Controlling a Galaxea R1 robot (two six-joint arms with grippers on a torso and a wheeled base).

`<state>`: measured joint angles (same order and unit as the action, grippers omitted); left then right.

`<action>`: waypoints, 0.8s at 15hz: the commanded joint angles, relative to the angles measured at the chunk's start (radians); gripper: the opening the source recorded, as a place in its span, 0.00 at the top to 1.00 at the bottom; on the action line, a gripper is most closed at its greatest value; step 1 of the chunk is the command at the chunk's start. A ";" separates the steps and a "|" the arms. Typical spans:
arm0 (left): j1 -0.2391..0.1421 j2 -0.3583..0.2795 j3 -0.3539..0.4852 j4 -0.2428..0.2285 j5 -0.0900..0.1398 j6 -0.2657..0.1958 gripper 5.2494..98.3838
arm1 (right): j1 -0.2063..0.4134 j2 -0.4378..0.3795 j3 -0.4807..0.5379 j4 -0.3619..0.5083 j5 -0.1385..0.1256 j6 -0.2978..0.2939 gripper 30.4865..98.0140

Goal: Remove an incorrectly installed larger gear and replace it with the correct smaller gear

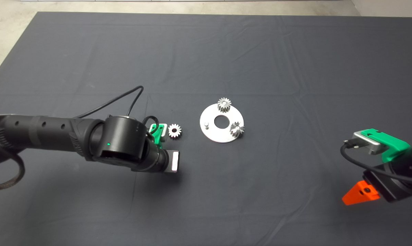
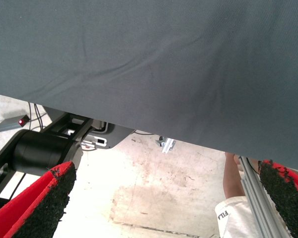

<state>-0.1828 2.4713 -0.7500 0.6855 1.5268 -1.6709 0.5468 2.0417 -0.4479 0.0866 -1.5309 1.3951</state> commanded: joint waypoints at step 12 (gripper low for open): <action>-0.024 -0.018 0.042 0.008 0.019 -0.004 0.43 | 0.019 -0.002 0.008 0.042 -0.106 -0.002 0.00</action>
<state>-0.1896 2.4709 -0.7291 0.6894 1.5255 -1.6709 0.5468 2.0417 -0.4479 0.0866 -1.5309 1.3951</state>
